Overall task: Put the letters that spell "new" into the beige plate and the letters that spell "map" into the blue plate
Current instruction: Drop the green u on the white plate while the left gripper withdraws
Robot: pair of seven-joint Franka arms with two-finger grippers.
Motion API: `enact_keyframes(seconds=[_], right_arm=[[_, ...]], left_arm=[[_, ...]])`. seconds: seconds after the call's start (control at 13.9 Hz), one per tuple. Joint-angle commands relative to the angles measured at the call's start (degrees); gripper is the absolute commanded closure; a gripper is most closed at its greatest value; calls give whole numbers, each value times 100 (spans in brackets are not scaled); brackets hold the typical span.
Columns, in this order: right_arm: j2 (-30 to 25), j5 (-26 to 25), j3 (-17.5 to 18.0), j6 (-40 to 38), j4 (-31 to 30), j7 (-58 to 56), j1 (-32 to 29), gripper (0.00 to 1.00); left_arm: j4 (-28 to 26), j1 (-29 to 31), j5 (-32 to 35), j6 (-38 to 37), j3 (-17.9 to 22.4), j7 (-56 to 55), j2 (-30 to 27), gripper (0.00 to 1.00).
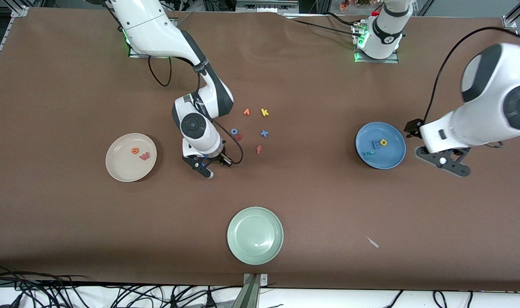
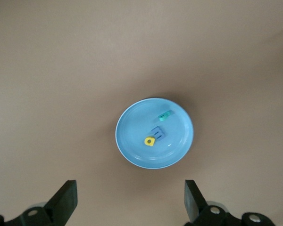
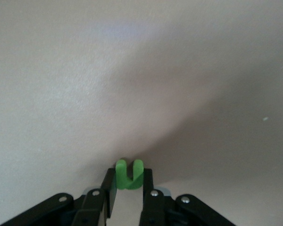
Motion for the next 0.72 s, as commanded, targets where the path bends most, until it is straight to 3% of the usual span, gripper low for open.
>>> enact_keyframes(seconds=[0.0, 0.14, 0.29, 0.43, 0.58, 0.65], right_arm=[[-362, 66, -125, -918, 181, -885, -177, 100], [-670, 49, -432, -1473, -2, -1807, -178, 100], [-1047, -38, -635, -1431, -502, -2451, -178, 100], [-1451, -48, -837, -1011, -1248, -3110, -178, 100], [-1777, -48, -1074, -781, -1829, -3716, -178, 100], [-1865, -48, -1223, -789, -1980, -3980, -178, 100]], left_arm=[[413, -112, -630, -172, 347, -90, -205, 0], [387, -917, -876, -40, 1381, -249, -590, 0], [168, -1569, -1384, -13, 2201, -703, -969, 0], [-479, -2036, -1546, 415, 2660, -1372, -1548, 0], [-1576, -2222, -1528, 1240, 2880, -1410, -2277, 0], [-1895, -2266, -1528, 1305, 2977, -1384, -2481, 0]])
